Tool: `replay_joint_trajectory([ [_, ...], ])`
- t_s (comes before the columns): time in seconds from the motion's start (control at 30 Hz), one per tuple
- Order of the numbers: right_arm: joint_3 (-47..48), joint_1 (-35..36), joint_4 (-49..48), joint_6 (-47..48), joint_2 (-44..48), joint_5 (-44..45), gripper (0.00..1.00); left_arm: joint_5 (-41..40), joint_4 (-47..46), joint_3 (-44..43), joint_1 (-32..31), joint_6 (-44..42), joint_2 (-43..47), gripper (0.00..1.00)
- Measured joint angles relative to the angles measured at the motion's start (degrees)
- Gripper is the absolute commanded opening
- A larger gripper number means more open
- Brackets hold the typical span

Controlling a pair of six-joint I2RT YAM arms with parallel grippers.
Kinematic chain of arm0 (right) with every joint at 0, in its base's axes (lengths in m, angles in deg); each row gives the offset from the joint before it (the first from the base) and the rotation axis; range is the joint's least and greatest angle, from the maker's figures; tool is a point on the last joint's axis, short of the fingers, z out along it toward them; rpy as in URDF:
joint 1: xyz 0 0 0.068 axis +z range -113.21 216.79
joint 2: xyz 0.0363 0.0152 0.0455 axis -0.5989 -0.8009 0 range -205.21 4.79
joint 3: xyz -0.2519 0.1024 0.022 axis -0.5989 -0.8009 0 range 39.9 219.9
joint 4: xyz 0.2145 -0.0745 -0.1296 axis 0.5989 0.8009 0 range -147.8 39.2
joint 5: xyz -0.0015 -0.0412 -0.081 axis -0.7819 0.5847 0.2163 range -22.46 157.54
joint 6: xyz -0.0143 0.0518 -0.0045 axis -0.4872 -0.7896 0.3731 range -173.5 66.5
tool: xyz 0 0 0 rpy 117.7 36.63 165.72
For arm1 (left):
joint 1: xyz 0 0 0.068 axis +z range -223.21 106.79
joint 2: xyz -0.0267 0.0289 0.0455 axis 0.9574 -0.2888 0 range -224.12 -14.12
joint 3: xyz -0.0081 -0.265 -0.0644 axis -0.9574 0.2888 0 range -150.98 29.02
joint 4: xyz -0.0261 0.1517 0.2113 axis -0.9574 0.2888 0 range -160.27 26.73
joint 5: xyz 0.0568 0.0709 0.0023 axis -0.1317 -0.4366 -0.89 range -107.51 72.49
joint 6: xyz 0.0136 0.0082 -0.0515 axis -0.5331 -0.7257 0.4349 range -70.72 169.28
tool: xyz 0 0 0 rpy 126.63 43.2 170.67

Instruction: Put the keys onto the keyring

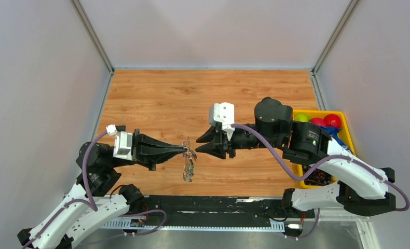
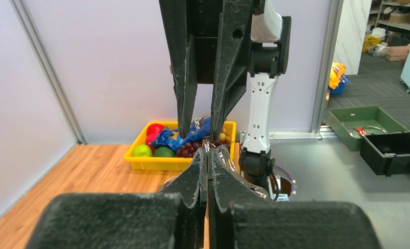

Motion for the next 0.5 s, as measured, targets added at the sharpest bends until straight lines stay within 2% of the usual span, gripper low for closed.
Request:
replay_joint_trajectory([
  [0.5,2.9,0.1,1.8,0.4,-3.2,-1.2,0.29,0.9,1.8,0.0,0.0,-0.2,-0.1,0.0],
])
